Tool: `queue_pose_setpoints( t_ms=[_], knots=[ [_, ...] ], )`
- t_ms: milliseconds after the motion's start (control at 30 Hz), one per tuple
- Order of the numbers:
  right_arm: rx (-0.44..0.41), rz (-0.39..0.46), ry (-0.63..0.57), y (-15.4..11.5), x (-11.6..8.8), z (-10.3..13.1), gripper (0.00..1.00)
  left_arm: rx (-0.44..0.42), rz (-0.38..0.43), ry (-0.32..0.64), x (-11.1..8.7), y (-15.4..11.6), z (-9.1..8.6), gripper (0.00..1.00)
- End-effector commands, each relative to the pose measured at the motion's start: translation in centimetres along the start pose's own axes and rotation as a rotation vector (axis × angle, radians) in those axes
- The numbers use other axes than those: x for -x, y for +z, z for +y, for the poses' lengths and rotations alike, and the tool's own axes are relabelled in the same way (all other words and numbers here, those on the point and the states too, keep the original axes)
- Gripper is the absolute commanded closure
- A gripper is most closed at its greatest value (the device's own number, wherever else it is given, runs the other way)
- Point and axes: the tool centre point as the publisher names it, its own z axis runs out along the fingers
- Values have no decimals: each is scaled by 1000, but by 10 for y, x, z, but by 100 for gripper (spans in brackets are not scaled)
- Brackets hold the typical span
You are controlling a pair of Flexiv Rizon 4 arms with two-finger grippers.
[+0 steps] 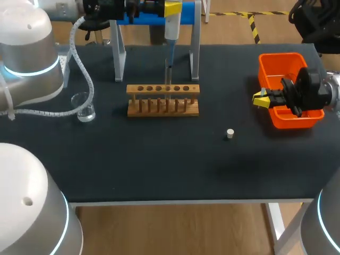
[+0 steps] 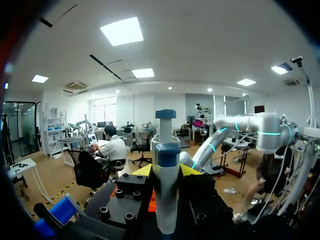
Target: Invert the test tube, pick up the pipette, mount the tip to pipette, aspirate from beaker and dispense into the tube, eject the tip, return the pipette, and cap with the stopper.
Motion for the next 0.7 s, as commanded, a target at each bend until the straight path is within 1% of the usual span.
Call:
queue_pose_setpoints(
  t_ms=[33, 133, 333, 700],
  knots=[
    [-2, -1, 0, -1, -1, 1, 100, -16, -14, 4, -9, 15, 1, 100],
    [-2, -1, 0, -1, -1, 1, 100, -33, -15, 9, -15, 21, 2, 100],
    [-2, -1, 0, -1, -1, 1, 100, -12, -22, 38, -23, 26, 5, 100],
    [-2, -1, 0, -1, -1, 1, 100, -9, -18, 60, -24, 25, 7, 100]
  ],
)
